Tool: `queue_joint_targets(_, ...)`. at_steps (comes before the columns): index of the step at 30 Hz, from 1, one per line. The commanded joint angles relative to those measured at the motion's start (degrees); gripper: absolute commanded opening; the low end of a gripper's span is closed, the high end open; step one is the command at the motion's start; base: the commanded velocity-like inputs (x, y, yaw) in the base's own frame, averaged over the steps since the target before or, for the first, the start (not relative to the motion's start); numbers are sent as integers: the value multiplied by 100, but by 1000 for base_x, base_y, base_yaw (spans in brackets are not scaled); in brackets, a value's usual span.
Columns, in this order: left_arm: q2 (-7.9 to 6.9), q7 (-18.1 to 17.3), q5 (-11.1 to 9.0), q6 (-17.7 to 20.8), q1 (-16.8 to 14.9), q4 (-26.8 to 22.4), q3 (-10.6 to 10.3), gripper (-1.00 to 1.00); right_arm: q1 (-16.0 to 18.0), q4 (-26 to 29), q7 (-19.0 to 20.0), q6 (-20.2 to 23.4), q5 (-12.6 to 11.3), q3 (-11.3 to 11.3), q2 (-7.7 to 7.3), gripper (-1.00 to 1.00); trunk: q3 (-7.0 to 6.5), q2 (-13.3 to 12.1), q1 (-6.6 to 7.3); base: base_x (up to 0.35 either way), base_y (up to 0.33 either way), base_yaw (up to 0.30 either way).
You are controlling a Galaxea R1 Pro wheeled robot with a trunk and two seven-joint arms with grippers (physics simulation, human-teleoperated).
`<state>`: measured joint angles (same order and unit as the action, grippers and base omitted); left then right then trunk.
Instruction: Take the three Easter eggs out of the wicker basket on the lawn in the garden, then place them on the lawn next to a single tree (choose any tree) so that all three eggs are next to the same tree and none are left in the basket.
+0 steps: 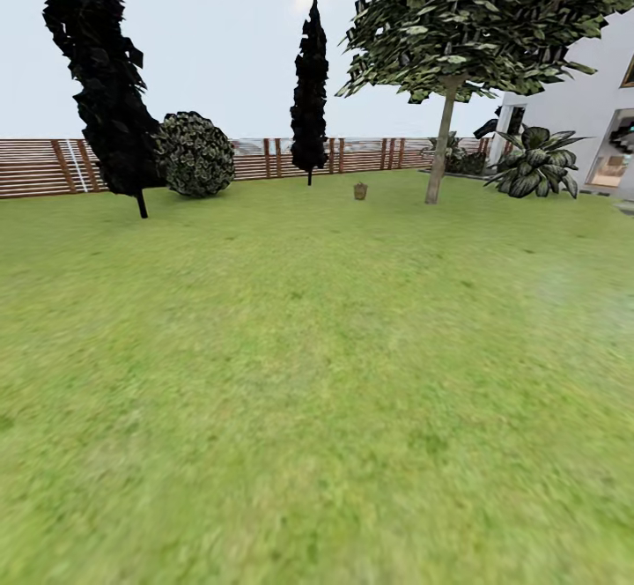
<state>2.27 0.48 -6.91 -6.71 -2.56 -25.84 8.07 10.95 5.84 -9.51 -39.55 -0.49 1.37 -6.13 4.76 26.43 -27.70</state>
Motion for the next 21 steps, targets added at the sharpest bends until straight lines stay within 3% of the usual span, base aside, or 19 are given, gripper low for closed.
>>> queue_joint_targets(1,0,5,-55,-14,-4,1,4,100,6,-3,2,-18,-5,11,-1,100,12,10,-6,325,-110,0)
queue_joint_targets(16,-51,9,-63,-9,-4,-10,10,100,4,-3,2,-9,-3,15,1,100,12,10,-6,325,-123,0)
queue_joint_targets(19,-318,12,-138,61,-113,9,30,100,4,-3,2,-9,-4,13,6,100,12,10,-6,325,-129,0)
queue_joint_targets(21,-572,10,-384,335,-292,121,50,100,5,-3,2,-9,-4,13,7,100,12,10,-6,325,-130,0)
